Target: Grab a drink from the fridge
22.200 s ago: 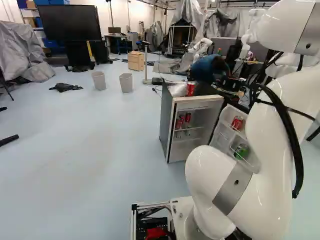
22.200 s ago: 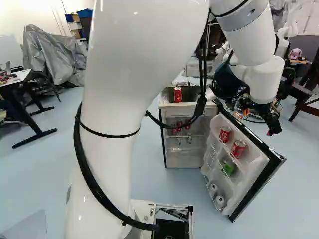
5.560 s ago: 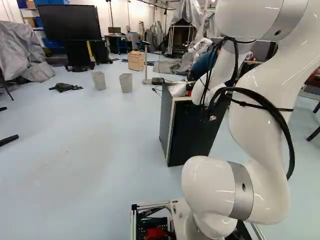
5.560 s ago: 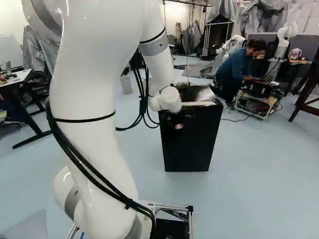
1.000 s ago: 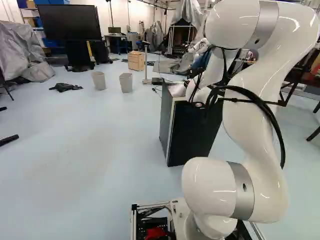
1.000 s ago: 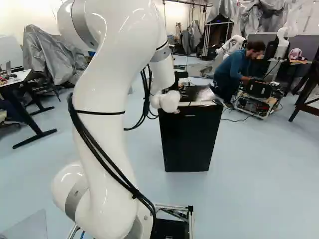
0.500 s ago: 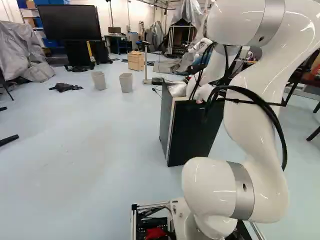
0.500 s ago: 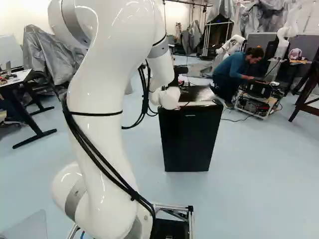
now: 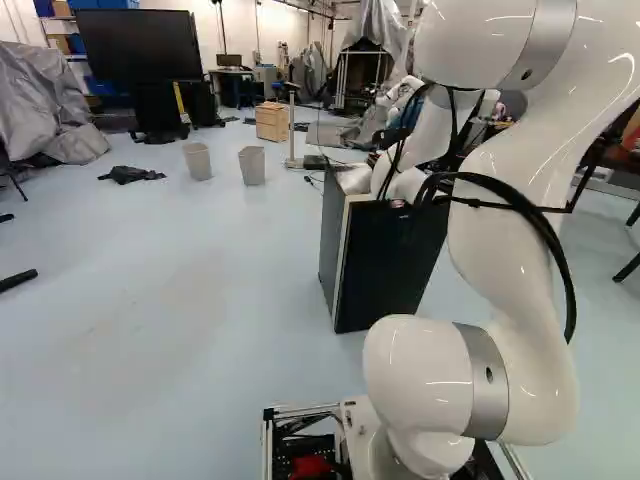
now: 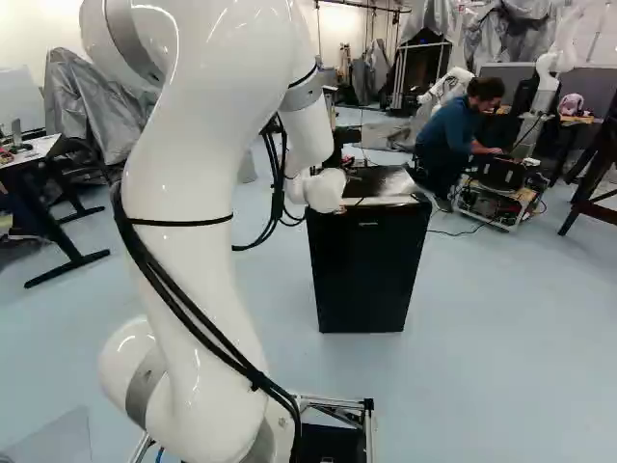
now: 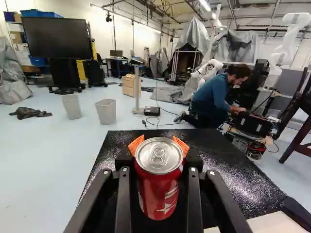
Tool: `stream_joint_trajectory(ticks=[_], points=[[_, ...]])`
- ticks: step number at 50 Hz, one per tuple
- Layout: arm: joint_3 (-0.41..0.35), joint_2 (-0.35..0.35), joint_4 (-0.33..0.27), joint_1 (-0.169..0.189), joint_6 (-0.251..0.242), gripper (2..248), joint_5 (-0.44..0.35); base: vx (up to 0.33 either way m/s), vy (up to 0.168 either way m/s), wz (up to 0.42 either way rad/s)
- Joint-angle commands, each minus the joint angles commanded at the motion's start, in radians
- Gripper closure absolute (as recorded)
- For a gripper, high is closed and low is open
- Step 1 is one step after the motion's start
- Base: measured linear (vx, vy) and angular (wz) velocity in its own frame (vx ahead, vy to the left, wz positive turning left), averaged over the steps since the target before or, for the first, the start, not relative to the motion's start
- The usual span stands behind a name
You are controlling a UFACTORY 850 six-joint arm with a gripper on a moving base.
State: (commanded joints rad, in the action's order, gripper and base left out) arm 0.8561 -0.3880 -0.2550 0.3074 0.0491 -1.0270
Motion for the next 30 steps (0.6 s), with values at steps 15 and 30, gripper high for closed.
stream_joint_trajectory(ticks=[15, 30], points=[[-0.057, 0.05, 0.019, -0.023, -0.004, 151, 0.012, 0.0, 0.0, 0.0], [-0.14, 0.122, 0.046, -0.056, -0.009, 151, 0.028, 0.0, 0.0, 0.0]])
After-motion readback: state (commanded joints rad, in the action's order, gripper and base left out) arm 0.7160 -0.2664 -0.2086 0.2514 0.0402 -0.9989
